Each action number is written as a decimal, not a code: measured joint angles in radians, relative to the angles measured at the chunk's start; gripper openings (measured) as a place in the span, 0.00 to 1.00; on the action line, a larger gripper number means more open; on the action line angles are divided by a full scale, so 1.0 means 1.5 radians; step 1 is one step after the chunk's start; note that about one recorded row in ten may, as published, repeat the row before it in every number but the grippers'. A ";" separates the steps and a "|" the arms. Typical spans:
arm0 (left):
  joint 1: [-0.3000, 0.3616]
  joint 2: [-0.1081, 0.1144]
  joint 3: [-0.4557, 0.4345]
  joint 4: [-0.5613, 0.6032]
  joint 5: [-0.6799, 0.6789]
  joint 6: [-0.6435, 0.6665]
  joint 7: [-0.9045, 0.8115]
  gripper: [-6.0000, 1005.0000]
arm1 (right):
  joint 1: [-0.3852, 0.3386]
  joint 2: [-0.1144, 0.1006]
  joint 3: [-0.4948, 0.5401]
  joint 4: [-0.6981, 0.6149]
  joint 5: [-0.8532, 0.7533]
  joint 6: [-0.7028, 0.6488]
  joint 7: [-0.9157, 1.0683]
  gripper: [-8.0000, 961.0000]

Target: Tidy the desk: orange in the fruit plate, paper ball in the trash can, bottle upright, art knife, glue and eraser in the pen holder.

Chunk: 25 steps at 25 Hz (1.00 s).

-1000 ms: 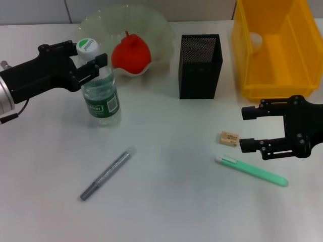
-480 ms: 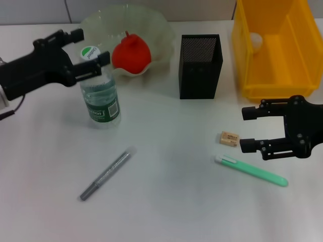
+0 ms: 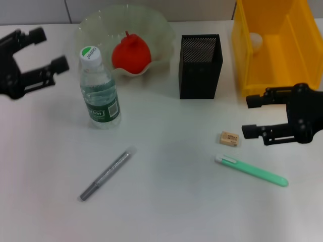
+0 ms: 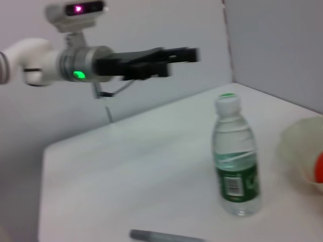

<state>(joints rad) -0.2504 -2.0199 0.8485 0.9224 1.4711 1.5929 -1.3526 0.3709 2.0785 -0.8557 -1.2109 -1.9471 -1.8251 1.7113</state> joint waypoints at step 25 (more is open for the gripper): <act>0.039 0.046 -0.018 -0.155 0.110 0.132 0.137 0.87 | 0.261 0.001 -0.313 -0.098 -0.432 0.015 0.534 0.77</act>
<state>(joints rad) -0.1925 -1.9509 0.8209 0.6904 1.6368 1.7907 -1.1475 0.7630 2.0802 -1.3248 -1.3577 -2.5946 -1.8018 2.5117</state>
